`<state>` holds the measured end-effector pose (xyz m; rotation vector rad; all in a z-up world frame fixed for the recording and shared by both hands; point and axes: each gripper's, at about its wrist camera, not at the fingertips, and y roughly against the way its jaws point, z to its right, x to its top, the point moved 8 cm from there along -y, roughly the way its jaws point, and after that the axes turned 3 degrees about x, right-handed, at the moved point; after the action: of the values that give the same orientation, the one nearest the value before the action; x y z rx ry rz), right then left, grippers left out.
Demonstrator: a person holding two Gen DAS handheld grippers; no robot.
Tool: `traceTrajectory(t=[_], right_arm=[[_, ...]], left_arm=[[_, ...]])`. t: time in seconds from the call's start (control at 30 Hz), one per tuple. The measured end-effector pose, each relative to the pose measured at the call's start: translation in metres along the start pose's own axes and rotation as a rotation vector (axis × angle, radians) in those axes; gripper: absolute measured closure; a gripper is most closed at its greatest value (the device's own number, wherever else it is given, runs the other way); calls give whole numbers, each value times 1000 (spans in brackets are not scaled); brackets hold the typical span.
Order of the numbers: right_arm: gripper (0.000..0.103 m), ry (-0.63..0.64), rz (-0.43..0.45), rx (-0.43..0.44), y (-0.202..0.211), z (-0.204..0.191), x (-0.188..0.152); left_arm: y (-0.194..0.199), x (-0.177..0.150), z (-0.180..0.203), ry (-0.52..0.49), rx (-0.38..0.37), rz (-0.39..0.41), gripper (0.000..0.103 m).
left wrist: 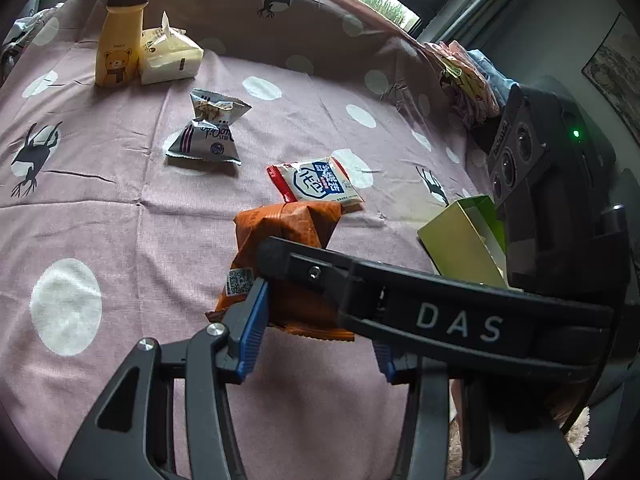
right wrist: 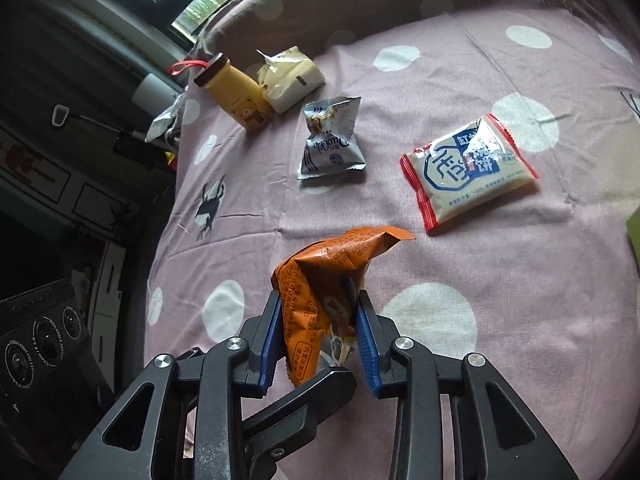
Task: Organize snacks
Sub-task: 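Carry the orange pastry toward the green box, then lower the orange pastry into the box and open the right tool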
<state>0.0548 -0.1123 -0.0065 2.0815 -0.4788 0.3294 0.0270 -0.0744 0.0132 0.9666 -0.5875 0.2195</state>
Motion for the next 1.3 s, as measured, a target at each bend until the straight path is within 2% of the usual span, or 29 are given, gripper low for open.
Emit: traceTrajectory(t=[0.13,0.37,0.47,0.67,0.83,0.93,1.17,1.3], right_arm=[[67,17,42,9,15,-8,4],[67,80,166,-2,61,-24,11],[66,124,217,-30,84,-27,15],[66,97,369,-40,145,-11,26],[66,44,486,-95,196,22,28],[66,1,537,-131,220,48,27],[66,-130,611,-174,257,101,19],[66,-189,622,-206,265,124,15]], left_arm=[[13,6,11,-34,1,55,58],[38,19,41,-102,-4,185,58],[43,26,61,-148,-27,216,58],[49,40,120,-275,-91,271,58],[37,40,174,-357,-185,272,58],[21,39,202,-409,-226,243,58],[-10,33,254,-498,-305,166,58],[-30,28,272,-516,-332,108,58]])
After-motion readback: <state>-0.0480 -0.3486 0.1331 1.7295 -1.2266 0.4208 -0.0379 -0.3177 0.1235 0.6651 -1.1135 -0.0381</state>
